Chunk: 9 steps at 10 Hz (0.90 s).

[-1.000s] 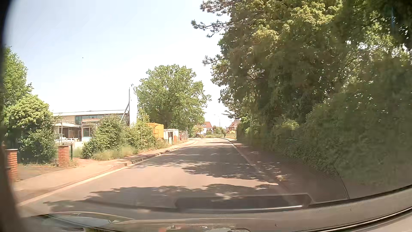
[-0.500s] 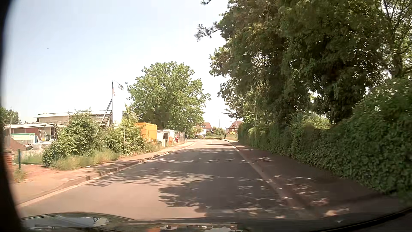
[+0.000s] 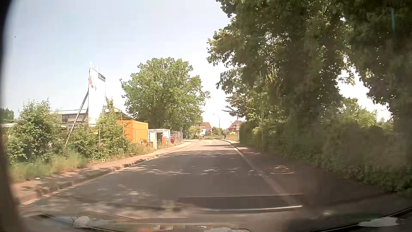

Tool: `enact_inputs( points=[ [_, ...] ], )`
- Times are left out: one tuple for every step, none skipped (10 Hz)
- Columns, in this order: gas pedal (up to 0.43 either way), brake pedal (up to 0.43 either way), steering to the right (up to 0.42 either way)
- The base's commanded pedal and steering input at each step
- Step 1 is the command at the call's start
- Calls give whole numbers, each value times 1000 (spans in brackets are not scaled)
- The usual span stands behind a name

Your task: Follow the waypoints while adhering to traffic rules and regulations

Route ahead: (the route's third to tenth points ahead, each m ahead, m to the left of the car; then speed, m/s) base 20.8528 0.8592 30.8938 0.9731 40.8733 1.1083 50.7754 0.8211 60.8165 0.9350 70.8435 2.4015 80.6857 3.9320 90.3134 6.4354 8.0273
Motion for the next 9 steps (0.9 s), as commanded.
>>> enact_inputs(
  points=[
    [130,0,0],
    [130,0,-1],
    [130,0,0],
    [130,0,0],
    [130,0,0],
    [130,0,0],
    [130,0,0],
    [138,0,-1],
    [138,0,0]
  ],
)
